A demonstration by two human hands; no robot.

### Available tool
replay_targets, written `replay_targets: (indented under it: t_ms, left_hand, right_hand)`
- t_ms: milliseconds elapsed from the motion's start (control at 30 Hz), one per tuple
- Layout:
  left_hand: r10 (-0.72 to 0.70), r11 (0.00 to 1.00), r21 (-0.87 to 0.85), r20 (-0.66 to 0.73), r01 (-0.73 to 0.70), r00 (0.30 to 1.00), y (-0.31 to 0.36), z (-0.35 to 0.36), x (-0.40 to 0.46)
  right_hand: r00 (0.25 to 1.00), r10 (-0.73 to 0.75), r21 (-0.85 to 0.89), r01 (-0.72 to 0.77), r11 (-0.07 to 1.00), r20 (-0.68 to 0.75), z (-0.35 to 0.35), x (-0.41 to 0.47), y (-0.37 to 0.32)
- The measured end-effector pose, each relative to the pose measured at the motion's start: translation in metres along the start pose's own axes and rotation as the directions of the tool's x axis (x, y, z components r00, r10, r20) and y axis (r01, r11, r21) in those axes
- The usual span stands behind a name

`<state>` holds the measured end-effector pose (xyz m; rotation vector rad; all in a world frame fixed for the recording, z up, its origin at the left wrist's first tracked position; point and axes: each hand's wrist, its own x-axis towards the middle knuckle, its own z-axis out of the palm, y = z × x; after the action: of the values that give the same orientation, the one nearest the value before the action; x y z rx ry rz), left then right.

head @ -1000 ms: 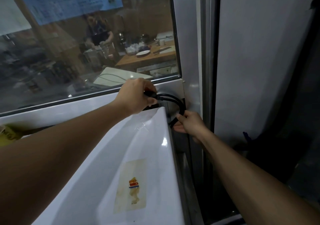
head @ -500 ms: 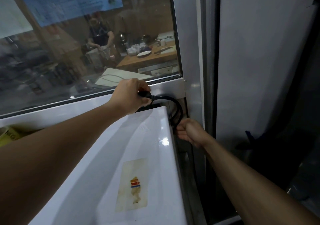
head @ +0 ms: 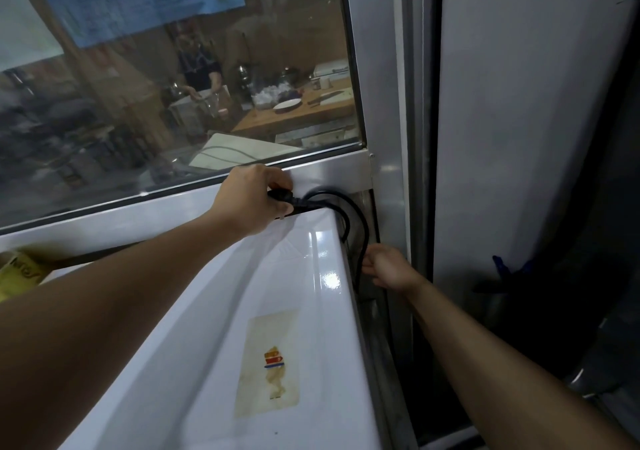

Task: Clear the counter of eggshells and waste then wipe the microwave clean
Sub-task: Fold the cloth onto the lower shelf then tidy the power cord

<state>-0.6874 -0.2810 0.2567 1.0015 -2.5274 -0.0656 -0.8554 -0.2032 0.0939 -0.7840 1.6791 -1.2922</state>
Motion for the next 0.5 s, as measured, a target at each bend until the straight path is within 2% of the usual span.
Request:
replay_targets:
  t_ms: [133,333,500]
  left_hand:
    - [0.000,1.000,-0.006,-0.001,0.000,1.000,0.0015,-0.0012,-0.0011]
    - [-0.033,0.999,-0.030,0.007,0.033,0.999,-0.0018,0.0011,-0.0005]
    - [-0.038,0.999,-0.013,-0.008,0.038,0.999,-0.0048,0.0039,-0.0018]
  right_hand:
    - [1.000,0.011,0.069,-0.011,0.998,-0.005,-0.0051,-0.0043,0.0018]
    - [1.000,0.004,0.023,-0.004,1.000,-0.010,-0.0082,-0.0083,0.0020]
    - [0.997,0.018,-0.048,-0.022,0.999,-0.071,-0.0088,-0.0063,0.0065]
